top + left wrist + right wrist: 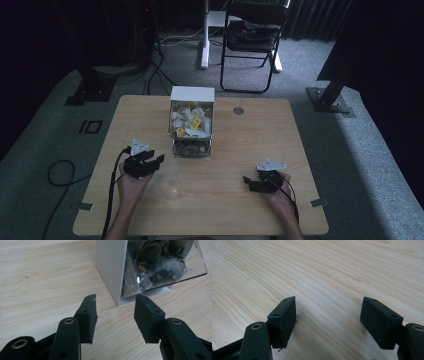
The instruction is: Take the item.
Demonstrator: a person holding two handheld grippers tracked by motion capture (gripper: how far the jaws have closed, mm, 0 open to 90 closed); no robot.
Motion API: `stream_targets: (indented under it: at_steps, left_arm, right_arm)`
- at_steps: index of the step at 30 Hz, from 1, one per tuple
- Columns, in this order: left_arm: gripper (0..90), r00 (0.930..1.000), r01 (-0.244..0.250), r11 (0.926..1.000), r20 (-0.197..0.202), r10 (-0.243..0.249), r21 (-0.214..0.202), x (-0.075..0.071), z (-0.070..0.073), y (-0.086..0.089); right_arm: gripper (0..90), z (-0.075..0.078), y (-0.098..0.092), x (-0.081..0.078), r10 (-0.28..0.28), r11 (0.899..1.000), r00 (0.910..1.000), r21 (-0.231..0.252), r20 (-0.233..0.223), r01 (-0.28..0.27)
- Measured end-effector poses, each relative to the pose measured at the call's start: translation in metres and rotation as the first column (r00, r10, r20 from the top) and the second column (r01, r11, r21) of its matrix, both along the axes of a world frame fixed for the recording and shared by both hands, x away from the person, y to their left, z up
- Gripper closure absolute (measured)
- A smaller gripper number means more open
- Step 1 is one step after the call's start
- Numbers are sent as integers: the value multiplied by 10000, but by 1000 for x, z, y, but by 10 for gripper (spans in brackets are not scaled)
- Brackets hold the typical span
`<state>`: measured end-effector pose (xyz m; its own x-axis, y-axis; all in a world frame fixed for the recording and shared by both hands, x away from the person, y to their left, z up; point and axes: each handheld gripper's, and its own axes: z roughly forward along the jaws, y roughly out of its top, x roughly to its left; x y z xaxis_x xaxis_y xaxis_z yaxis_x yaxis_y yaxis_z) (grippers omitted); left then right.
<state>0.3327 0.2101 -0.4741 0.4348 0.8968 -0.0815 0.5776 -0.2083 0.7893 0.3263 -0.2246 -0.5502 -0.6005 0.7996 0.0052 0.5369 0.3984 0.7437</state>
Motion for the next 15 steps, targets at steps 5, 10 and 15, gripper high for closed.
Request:
stream_targets:
  at_steps: [5, 10, 15]
  left_arm:
    - [533, 9999, 126, 9999, 38, -126, 9, 6, 2, -5]
    - [547, 9998, 208, 9998, 47, -207, -71, 11, 4, -10]
    - [569, 9996, 284, 9995, 5, -284, -120, 17, 5, -14]
  right_arm:
    - [288, 0, 0, 0, 11, 10000, 10000, -2, 1, -11]
    - [288, 0, 0, 0, 25, 10000, 10000, 3, -3, -25]
    - [288, 0, 0, 0, 23, 10000, 10000, 1, -5, -23]
